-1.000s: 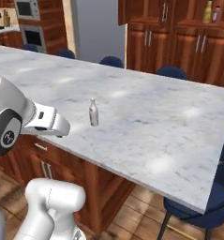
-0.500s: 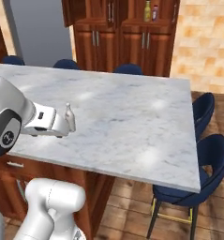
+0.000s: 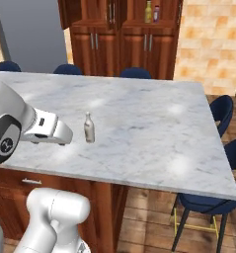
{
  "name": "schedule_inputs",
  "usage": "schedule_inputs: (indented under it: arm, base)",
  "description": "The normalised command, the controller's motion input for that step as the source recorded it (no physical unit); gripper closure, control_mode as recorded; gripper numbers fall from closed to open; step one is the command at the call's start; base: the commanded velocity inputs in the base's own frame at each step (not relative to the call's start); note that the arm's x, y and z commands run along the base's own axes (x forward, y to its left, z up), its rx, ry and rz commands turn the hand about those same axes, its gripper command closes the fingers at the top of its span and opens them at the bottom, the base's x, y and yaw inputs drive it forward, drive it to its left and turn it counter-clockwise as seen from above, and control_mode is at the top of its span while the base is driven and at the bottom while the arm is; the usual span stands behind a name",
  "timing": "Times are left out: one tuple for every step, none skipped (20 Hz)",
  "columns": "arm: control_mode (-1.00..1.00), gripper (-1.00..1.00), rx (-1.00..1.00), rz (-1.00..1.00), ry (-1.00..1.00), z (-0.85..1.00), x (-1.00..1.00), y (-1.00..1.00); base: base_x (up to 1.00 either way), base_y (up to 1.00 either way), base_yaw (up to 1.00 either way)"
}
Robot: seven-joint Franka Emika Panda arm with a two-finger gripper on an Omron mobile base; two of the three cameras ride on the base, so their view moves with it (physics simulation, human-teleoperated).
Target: Sort all alcoholic drinks to one cabinet, and non-alcoholic drinks to the other.
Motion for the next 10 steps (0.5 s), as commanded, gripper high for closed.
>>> schedule_inputs:
  arm:
    - [1.0,-1.0,0.0,0.0,0.0,0.0,0.0,0.0]
    - [1.0,-1.0,0.0,0.0,0.0,0.0,0.0,0.0]
    - [1.0,-1.0,0.0,0.0,0.0,0.0,0.0,0.0]
    - [1.0,-1.0,0.0,0.0,0.0,0.0,0.0,0.0]
    - [1.0,-1.0,0.0,0.0,0.0,0.0,0.0,0.0]
    - [1.0,-1.0,0.0,0.0,0.0,0.0,0.0,0.0]
    - [1.0,-1.0,0.0,0.0,0.0,0.0,0.0,0.0]
    - [1.0,-1.0,0.0,0.0,0.0,0.0,0.0,0.0]
    - [1.0,-1.0,0.0,0.0,0.0,0.0,0.0,0.0]
    - [1.0,-1.0,0.0,0.0,0.0,0.0,0.0,0.0]
  base:
    - [0.44,0.32,-0.09]
    - [0.46,0.26,-0.04]
    - [0.51,0.25,-0.03]
    - [0.64,0.22,0.0]
    - [0.56,0.25,0.0]
    - [0.52,0.29,0.0]
    - [0.6,0.29,0.0]
    - [0.52,0.29,0.03]
    - [0.48,0.29,0.02]
    - [0.38,0.3,0.02]
